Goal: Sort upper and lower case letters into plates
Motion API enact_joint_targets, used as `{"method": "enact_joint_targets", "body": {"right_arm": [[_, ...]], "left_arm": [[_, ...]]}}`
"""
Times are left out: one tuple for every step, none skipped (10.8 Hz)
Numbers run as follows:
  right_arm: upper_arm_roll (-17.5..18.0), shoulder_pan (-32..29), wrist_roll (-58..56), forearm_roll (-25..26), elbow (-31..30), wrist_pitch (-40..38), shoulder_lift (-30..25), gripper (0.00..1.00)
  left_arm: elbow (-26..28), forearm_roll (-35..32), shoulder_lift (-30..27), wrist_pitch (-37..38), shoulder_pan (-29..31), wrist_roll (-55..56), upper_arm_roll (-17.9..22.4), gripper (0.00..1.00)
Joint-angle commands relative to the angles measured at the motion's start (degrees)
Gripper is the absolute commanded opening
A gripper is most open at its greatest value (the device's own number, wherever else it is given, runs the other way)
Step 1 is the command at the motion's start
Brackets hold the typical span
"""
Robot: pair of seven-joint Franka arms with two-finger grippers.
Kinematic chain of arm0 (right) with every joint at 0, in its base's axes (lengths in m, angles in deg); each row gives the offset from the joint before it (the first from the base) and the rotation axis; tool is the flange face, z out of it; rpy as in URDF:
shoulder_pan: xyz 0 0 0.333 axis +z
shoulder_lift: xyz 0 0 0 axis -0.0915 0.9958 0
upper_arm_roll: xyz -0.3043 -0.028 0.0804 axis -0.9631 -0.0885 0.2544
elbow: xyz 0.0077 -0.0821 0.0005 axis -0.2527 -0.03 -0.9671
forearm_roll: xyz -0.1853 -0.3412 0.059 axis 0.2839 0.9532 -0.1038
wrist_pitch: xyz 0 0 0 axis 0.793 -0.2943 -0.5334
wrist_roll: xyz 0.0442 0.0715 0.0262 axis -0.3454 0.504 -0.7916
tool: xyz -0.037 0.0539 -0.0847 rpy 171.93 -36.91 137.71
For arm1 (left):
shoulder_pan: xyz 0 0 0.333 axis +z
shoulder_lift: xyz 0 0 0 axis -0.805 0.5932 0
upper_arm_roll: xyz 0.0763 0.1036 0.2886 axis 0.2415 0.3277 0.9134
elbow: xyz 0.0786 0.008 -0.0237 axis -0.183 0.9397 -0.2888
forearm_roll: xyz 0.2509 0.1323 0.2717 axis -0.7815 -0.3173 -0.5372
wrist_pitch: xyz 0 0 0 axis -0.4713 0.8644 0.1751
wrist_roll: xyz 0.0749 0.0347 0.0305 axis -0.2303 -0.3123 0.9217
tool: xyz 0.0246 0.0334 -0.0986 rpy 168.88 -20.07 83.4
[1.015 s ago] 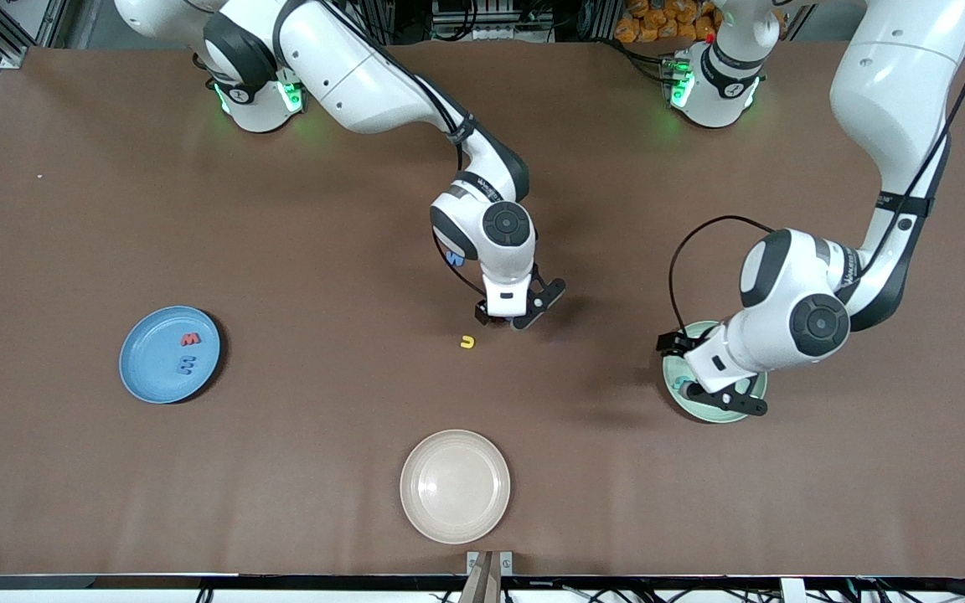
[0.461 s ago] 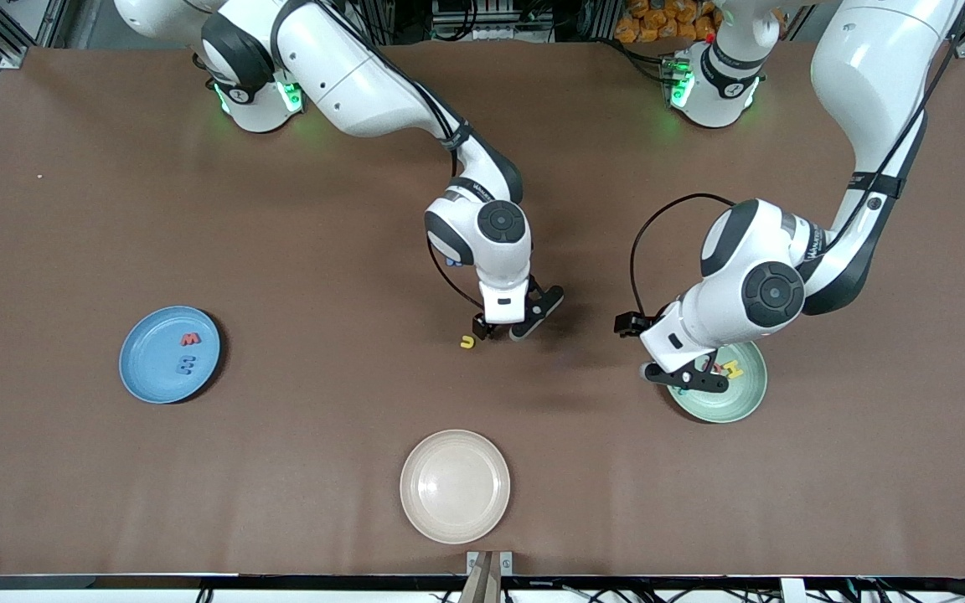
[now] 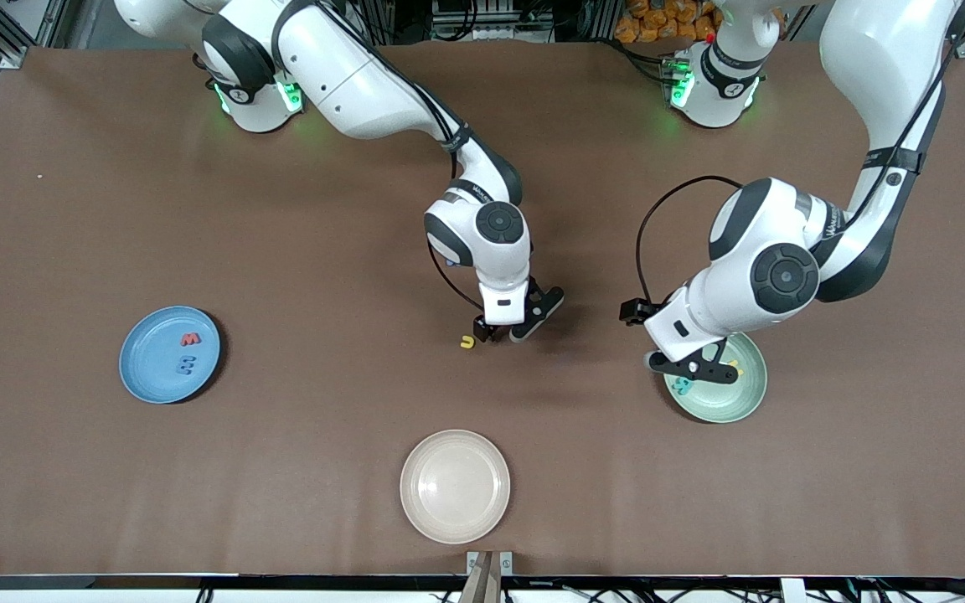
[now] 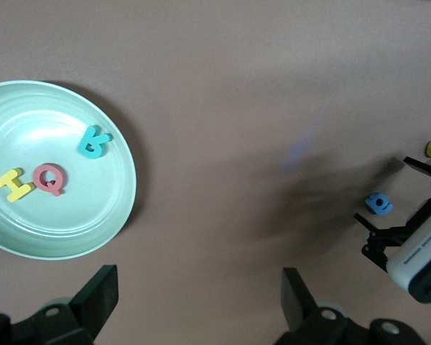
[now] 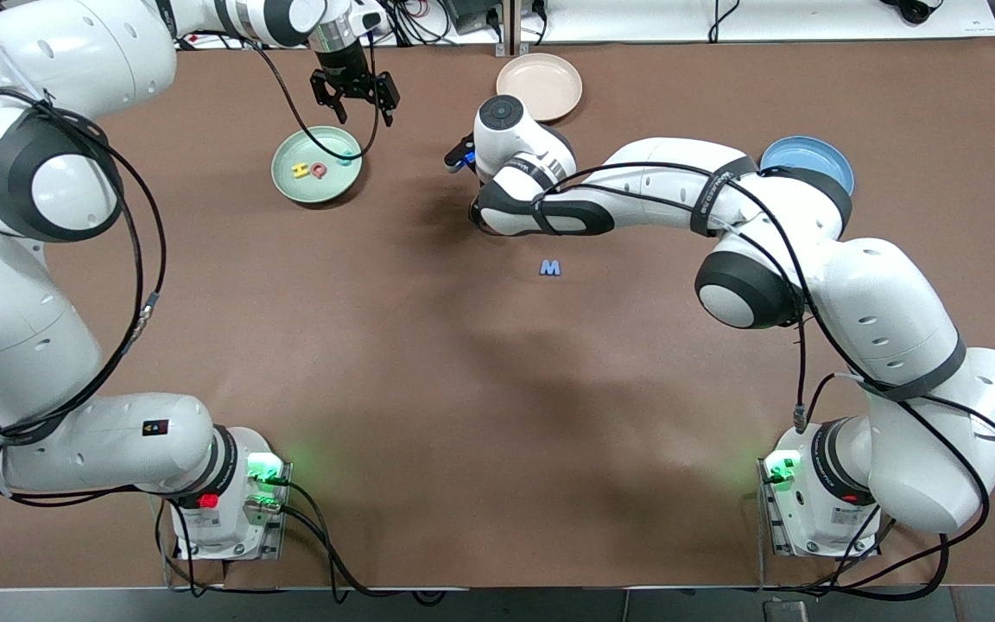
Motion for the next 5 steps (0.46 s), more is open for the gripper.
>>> {"method": "enact_joint_targets", "body": {"right_arm": [[0.6, -0.26, 0.6, 0.22, 1.08, -2.04, 0.31, 1.0], [0.69, -0.26, 0.51, 0.13, 1.08, -3.19, 0.14, 1.0], [0.69, -0.17, 0.6, 0.13, 1.08, -3.29, -0.04, 1.0], [0.69, -0.09, 0.6, 0.13, 1.08, -3.29, 0.05, 1.0], [0.69, -0.17, 0.51, 0.22, 1.08, -3.29, 0.05, 1.0]], "left_arm": [[0.2, 0.59, -1.05, 1.05, 0.07, 0.82, -0.31, 1.0], [0.2, 0.5, -1.14, 1.14, 0.07, 0.82, -0.23, 1.0], [0.29, 0.5, -1.05, 1.14, 0.07, 0.82, -0.31, 1.0], [0.2, 0.5, -1.05, 1.4, 0.07, 0.82, -0.23, 1.0], [0.2, 0.5, -1.05, 1.4, 0.07, 0.82, -0.31, 1.0]]}}
